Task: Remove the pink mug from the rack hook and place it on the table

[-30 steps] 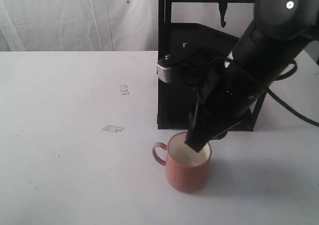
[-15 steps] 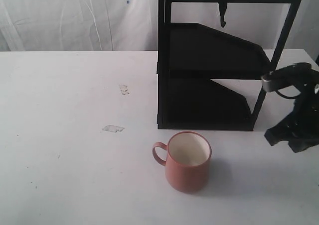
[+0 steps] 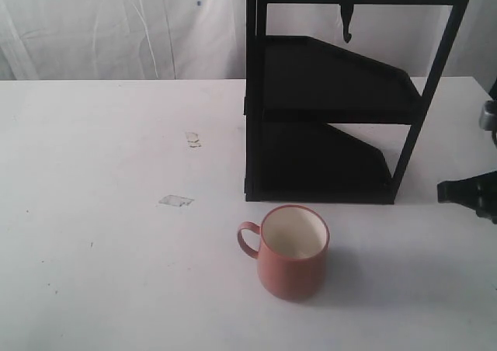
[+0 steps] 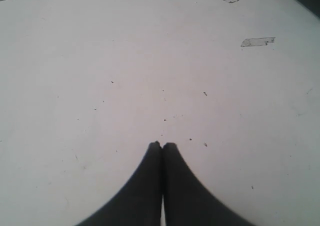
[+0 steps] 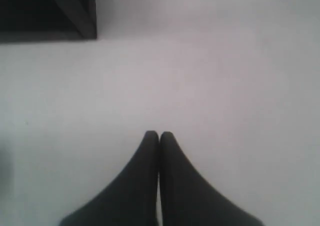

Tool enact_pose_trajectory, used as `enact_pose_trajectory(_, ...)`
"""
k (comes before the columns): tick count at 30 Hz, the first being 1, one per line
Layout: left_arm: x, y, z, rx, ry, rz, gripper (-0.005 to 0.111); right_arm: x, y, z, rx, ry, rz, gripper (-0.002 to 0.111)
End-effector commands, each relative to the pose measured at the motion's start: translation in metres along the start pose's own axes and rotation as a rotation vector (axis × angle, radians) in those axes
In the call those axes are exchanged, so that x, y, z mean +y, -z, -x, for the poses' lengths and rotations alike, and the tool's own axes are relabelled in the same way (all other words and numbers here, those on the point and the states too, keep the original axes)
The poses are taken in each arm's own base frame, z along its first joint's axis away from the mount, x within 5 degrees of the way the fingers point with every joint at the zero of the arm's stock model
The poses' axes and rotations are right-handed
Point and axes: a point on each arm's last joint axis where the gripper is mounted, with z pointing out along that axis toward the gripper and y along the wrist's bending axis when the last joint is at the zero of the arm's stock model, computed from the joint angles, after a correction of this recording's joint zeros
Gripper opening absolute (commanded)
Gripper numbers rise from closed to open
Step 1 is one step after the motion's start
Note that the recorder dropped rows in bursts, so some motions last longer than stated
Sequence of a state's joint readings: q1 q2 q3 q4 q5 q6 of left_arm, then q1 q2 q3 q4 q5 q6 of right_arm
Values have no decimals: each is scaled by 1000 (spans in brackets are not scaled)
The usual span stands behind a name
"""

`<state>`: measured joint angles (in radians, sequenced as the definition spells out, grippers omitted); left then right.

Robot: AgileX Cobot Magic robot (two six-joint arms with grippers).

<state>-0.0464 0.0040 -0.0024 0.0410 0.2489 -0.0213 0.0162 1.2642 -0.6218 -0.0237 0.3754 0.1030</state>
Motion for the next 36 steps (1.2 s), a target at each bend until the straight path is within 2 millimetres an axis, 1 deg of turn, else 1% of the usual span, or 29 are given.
enact_pose_trajectory(1, 0, 0, 0, -4, 12, -1, 1, -2, 36, -7, -305, -29, 27, 0)
enact_pose_trajectory(4, 0, 0, 0, -4, 12, -1, 1, -2, 70, -11, -474, -29, 43, 0)
enact_pose_trajectory(5, 0, 0, 0, -4, 12, -1, 1, -2, 86, -13, -534, -29, 48, 0)
enact_pose_trajectory(6, 0, 0, 0, -4, 12, -1, 1, -3, 95, -14, -570, -29, 51, 0)
enact_pose_trajectory(7, 0, 0, 0, -4, 12, -1, 1, -3, 115, -20, -640, -24, 54, 0)
enact_pose_trajectory(8, 0, 0, 0, -4, 12, -1, 1, -4, 125, -25, -667, -20, 53, 0)
enact_pose_trajectory(9, 0, 0, 0, -4, 12, -1, 1, -5, 141, -35, -708, -15, 51, 0)
enact_pose_trajectory(10, 0, 0, 0, -4, 12, -1, 1, -6, 149, -40, -742, -7, 46, 0)
enact_pose_trajectory(11, 0, 0, 0, -4, 12, -1, 1, -7, 160, -51, -812, 27, 28, 0)
enact_pose_trajectory(12, 0, 0, 0, -4, 12, -1, 1, -8, 166, -56, -859, 40, 23, 0)
enact_pose_trajectory(13, 0, 0, 0, -4, 12, -1, 1, -8, 172, -64, -931, 66, 16, 0)
enact_pose_trajectory(15, 0, 0, 0, -4, 12, -1, 1, -8, 174, -74, -1040, 108, 7, 0)
enact_pose_trajectory(17, 0, 0, 0, -4, 12, -1, 1, -6, 169, -76, -1167, 202, -30, 0)
enact_pose_trajectory(18, 0, 0, 0, -4, 12, -1, 1, -6, 164, -77, -1197, 281, -76, 0)
enact_pose_trajectory(19, 0, 0, 0, -4, 12, -1, 1, -5, 160, -78, -1209, 301, -87, 0)
enact_pose_trajectory(21, 0, 0, 0, -4, 12, -1, 1, -6, 152, -81, -1159, 297, -83, 0)
enact_pose_trajectory(24, 0, 0, 0, -4, 12, -1, 1, -7, 148, -84, -1101, 298, -83, 0)
enact_pose_trajectory(27, 0, 0, 0, -4, 12, -1, 1, -6, 146, -84, -1091, 301, -75, 0)
enact_pose_trajectory(32, 0, 0, 0, -4, 12, -1, 1, 2, 142, -82, -1067, 344, 26, 0)
enact_pose_trajectory(36, 0, 0, 0, -4, 12, -1, 1, 4, 142, -83, -1066, 354, 47, 0)
